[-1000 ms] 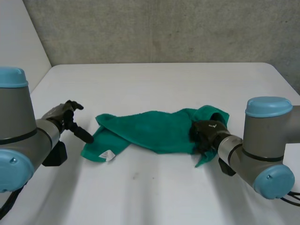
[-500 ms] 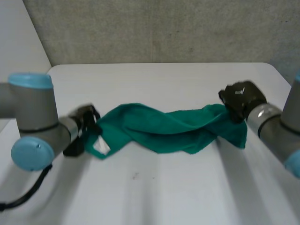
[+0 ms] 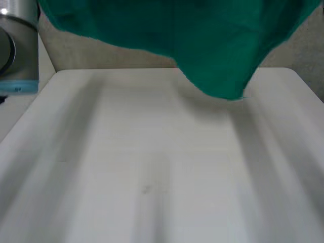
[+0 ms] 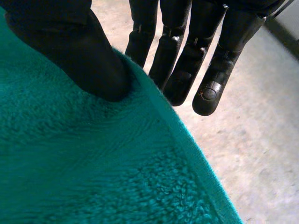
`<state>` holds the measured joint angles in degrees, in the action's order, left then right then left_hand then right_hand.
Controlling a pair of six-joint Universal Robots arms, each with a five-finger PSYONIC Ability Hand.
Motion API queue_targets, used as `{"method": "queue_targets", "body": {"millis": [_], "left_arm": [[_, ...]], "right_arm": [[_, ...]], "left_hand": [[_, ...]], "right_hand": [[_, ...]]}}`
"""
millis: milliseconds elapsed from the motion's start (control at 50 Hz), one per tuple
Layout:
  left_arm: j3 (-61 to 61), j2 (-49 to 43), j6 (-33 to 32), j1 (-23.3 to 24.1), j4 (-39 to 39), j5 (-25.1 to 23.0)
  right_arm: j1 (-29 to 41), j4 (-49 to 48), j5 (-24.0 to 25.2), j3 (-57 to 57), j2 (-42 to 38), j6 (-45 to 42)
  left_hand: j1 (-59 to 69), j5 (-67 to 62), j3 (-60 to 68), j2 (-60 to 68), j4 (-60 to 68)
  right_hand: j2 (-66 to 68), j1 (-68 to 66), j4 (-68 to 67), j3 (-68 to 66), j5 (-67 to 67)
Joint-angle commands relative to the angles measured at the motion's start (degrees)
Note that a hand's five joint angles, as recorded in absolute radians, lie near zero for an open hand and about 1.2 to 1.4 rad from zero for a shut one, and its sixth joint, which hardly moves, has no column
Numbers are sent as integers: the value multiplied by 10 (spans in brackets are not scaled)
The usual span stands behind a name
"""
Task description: Fold the towel.
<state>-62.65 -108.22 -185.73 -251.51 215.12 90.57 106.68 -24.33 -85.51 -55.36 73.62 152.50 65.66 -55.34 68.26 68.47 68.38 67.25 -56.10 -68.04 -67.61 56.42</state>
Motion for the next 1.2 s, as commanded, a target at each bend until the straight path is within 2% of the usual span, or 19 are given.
{"method": "queue_targets", "body": {"millis": [20,120,240,340,480,560,720,740,780,940,1040,1100,1200], "left_arm": [[-208,57,44,-42,-29,-4],[-335,69,44,-45,-41,-6],[-408,70,44,-42,-77,-8],[-419,75,45,-41,-123,-8],[-411,84,45,-46,-134,-8],[-400,87,45,-52,-136,-8],[-390,86,46,-60,-134,-9],[-388,86,46,-60,-134,-9],[-385,86,47,-61,-134,-9],[-372,78,45,-61,-133,-8],[-360,76,45,-62,-135,-8],[-357,72,45,-62,-138,-8],[-355,75,42,-62,-162,-8]], "right_arm": [[-16,90,56,-208,57,6],[-59,166,107,-322,57,10],[-64,182,140,-401,21,40],[-67,184,146,-413,-52,155],[-106,181,147,-419,-79,263],[-129,168,141,-433,-79,277],[-147,164,142,-444,-80,276],[-147,173,141,-447,-81,272],[-147,180,145,-452,-81,269],[-149,190,147,-466,-84,264],[-149,189,148,-467,-85,250],[-148,191,148,-462,-87,231],[-150,209,144,-447,-84,173]], "left_hand": [[143,-147,117,115,116],[143,-147,117,115,116],[143,-147,117,115,116],[143,-147,117,115,116],[143,-147,117,115,116],[143,-147,117,115,116],[143,-147,117,115,116],[143,-147,117,115,116],[143,-147,117,115,116],[143,-147,117,115,116],[143,-147,117,115,116],[143,-147,117,115,116],[143,-147,117,115,116]], "right_hand": [[128,-239,-120,-124,136],[128,-239,-120,-124,136],[128,-239,-120,-124,136],[128,-239,-120,-124,136],[128,-239,-120,-124,136],[-105,-7,113,109,-97],[-269,157,277,272,-261],[-387,276,395,391,-379],[-390,278,398,394,-382],[-330,218,338,333,-321],[-91,-20,99,95,-83],[127,-238,-119,-123,135],[128,-239,-120,-124,136]]}}
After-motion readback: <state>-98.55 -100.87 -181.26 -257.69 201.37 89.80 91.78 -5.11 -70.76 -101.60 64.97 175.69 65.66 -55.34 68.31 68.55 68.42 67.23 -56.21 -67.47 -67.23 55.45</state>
